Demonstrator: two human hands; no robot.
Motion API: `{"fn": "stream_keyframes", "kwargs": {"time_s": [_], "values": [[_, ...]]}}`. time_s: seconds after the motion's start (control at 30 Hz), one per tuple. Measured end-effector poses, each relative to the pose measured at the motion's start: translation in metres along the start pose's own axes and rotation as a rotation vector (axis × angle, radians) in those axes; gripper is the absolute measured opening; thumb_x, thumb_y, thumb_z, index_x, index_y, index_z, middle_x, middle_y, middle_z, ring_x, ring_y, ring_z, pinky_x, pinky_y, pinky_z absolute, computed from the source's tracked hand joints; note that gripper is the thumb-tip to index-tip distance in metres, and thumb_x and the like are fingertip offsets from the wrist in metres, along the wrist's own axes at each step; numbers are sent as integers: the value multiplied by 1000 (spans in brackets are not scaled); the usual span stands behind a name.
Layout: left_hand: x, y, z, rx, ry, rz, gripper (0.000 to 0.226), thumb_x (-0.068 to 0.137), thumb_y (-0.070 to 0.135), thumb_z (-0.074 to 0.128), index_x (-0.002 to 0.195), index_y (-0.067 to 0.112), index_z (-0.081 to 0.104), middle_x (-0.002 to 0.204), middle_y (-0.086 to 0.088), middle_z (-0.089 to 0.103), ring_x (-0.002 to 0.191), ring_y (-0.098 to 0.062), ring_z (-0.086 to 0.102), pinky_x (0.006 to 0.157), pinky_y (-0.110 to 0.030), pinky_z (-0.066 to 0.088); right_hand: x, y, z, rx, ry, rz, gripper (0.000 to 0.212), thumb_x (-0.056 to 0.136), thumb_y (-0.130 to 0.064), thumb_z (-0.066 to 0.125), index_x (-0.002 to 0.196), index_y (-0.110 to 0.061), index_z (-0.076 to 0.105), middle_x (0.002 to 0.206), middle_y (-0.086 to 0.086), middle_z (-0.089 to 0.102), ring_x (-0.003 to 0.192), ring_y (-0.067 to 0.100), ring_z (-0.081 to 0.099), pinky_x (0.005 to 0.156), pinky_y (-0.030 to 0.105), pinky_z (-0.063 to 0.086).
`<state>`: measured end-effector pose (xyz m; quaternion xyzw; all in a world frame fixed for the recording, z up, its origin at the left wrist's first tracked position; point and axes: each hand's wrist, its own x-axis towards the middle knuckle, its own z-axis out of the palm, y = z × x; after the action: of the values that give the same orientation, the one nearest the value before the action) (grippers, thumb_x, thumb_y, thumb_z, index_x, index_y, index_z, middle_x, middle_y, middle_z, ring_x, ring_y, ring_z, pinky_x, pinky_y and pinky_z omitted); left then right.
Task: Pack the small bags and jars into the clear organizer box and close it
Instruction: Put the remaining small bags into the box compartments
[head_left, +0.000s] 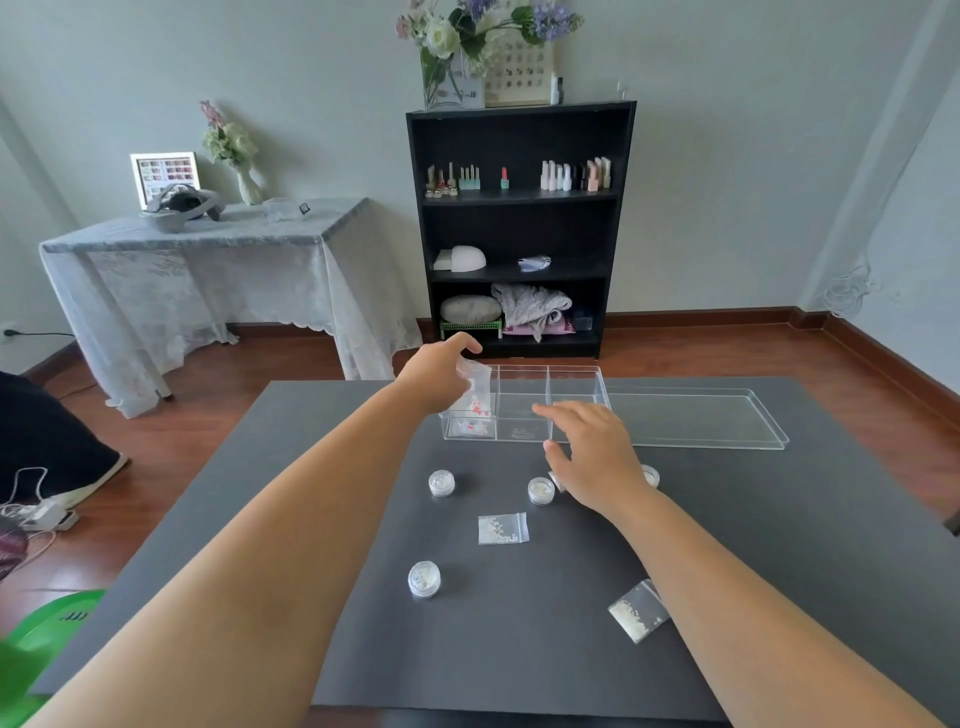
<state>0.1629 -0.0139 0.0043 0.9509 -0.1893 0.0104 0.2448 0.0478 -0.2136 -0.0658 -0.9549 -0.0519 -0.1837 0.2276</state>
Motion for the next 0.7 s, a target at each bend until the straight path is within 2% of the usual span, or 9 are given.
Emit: {"fn": "stream_keyframes", "kwargs": {"time_s": [0.03, 0.1, 0.17, 0.2, 0.27, 0.4, 0.57, 0.63, 0.7], "values": [[1, -1, 1, 4, -3, 16, 42, 86, 9, 57, 122, 30, 50, 97, -3, 59, 65, -16, 55, 58, -30, 49, -1, 0, 1, -3, 7, -3, 44, 89, -20, 55, 132, -30, 53, 130, -5, 57, 123, 20, 45, 109, 40, 31], [3, -3, 5, 29, -16, 46, 39, 86, 9, 59, 119, 29, 55, 116, -2, 59, 86, -19, 57, 79, -35, 49, -1, 0, 2, -9, 22, -12, 44, 89, -19, 55, 132, -29, 53, 130, -5, 58, 123, 20, 45, 108, 39, 31], [4, -5, 11, 51, -13, 51, 38, 85, 9, 62, 118, 27, 57, 123, -3, 58, 109, -23, 53, 101, -44, 39, -2, 1, 4, -14, 36, -20, 45, 88, -17, 55, 132, -28, 53, 129, -5, 58, 122, 20, 45, 108, 38, 30], [5, -7, 13, 62, -4, 49, 39, 84, 10, 63, 119, 27, 57, 124, -2, 58, 114, -24, 50, 105, -46, 36, -2, 1, 4, -13, 44, -23, 45, 88, -16, 55, 132, -28, 54, 129, -5, 58, 122, 20, 45, 108, 38, 30], [6, -8, 15, 91, -3, 55, 47, 83, 13, 67, 126, 27, 53, 124, -1, 59, 112, -24, 51, 102, -43, 39, -2, 1, 5, -12, 60, -27, 46, 87, -15, 55, 131, -27, 54, 129, -4, 58, 122, 20, 45, 108, 38, 31], [8, -7, 14, 146, -71, 76, 67, 78, 15, 72, 136, 31, 41, 118, -3, 61, 104, -24, 53, 84, -37, 49, -3, 0, 6, -17, 62, -22, 46, 87, -14, 55, 131, -27, 54, 129, -4, 58, 122, 20, 44, 108, 37, 29], [10, -4, 9, 196, -117, 112, 75, 75, 21, 79, 138, 29, 40, 132, -5, 48, 113, -27, 48, 94, -42, 46, -4, -2, 2, -22, 27, -8, 48, 88, -14, 55, 134, -28, 52, 137, 1, 51, 128, 23, 39, 111, 40, 25], [7, -1, 7, 223, -88, 132, 68, 76, 29, 76, 136, 30, 44, 133, -3, 42, 116, -28, 46, 98, -45, 43, -6, -3, -2, 15, 40, 24, 47, 89, -14, 55, 135, -26, 52, 142, 5, 44, 133, 27, 33, 112, 43, 22], [-1, 5, 3, 251, -14, 170, 54, 81, 35, 70, 131, 31, 50, 131, -1, 43, 118, -28, 43, 100, -45, 40, -8, 0, -10, 77, 91, 49, 45, 89, -12, 55, 133, -23, 54, 140, 7, 43, 131, 27, 34, 107, 40, 29]]}}
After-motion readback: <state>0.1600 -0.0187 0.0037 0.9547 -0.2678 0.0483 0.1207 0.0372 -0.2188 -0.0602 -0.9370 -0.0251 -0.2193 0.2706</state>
